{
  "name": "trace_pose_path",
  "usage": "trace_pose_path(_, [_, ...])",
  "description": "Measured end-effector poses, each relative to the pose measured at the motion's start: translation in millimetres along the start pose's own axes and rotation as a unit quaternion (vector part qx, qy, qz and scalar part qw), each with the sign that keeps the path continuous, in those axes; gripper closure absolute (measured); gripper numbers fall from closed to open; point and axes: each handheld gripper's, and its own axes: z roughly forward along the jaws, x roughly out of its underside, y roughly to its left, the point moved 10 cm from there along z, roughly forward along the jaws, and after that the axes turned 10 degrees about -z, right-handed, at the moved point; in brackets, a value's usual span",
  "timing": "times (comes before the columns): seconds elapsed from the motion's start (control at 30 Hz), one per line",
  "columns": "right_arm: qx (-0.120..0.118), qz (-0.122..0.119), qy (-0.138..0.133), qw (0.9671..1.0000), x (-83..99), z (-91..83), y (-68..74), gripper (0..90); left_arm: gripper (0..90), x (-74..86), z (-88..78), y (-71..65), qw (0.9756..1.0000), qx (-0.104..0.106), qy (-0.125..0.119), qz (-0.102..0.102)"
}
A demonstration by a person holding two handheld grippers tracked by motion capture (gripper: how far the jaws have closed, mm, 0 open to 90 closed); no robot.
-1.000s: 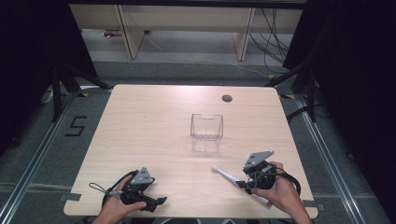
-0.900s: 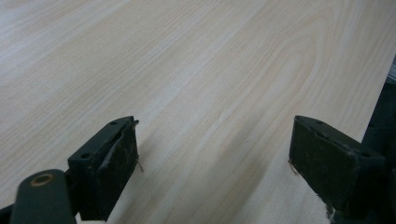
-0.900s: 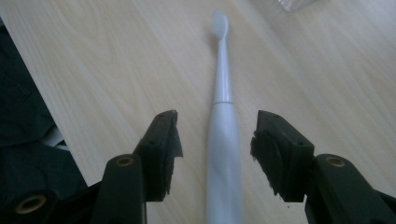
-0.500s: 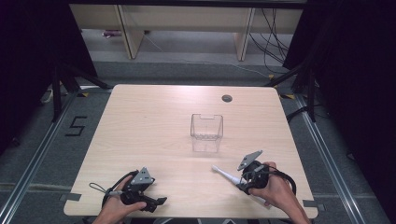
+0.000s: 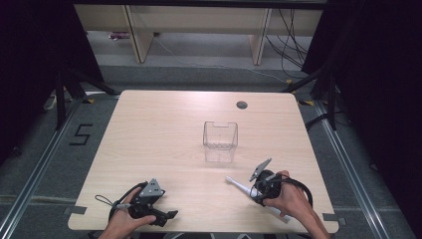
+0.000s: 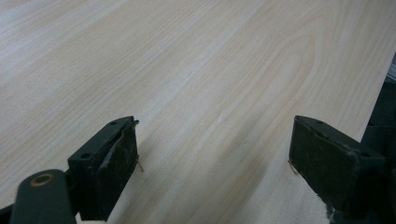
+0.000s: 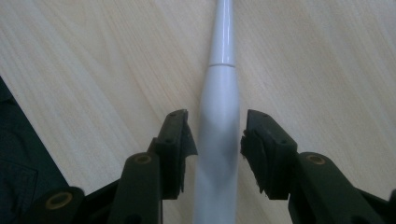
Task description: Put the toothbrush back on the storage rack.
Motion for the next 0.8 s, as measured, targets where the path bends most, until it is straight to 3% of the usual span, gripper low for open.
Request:
trace_pose_path(0.33, [-0.002, -0.004, 0.022, 0.9998, -2.1, 4.5, -1.3, 61.2, 14.9, -0.2, 0.2, -0.1, 1.0000, 0.000, 0.000, -0.001])
trace_pose_path(0.47, [-0.011, -0.005, 0.033, 0.9994, -2.8, 8.6, -1.2, 61.4, 14.9, -0.2, 0.5, -0.5, 1.0000, 0.000, -0.001, -0.002])
trace_pose_path(0.5, [-0.015, 0.004, 0.036, 0.9992, -2.9, 9.6, 1.3, 61.7, 14.9, -0.3, 0.5, -0.4, 1.0000, 0.000, -0.001, -0.001])
trace_pose_path(0.63, [-0.023, -0.008, 0.040, 0.9989, -3.3, 12.6, 1.1, 62.1, 14.9, -0.2, 0.1, -0.5, 1.0000, 0.001, 0.000, 0.001])
trace_pose_path(0.67, [-0.023, 0.001, 0.048, 0.9986, -2.8, 12.0, 1.7, 62.3, 14.9, -0.2, 0.2, -0.4, 1.0000, 0.001, 0.000, 0.000])
trace_pose_path(0.77, [-0.025, -0.003, 0.051, 0.9984, -3.3, 14.2, -0.3, 63.2, 14.9, -0.2, 0.2, -0.6, 1.0000, 0.001, -0.001, 0.000])
trace_pose_path(0.8, [-0.031, -0.005, 0.064, 0.9975, -2.5, 13.9, 0.3, 63.3, 14.9, -0.2, 0.2, -0.4, 1.0000, 0.001, 0.000, 0.000])
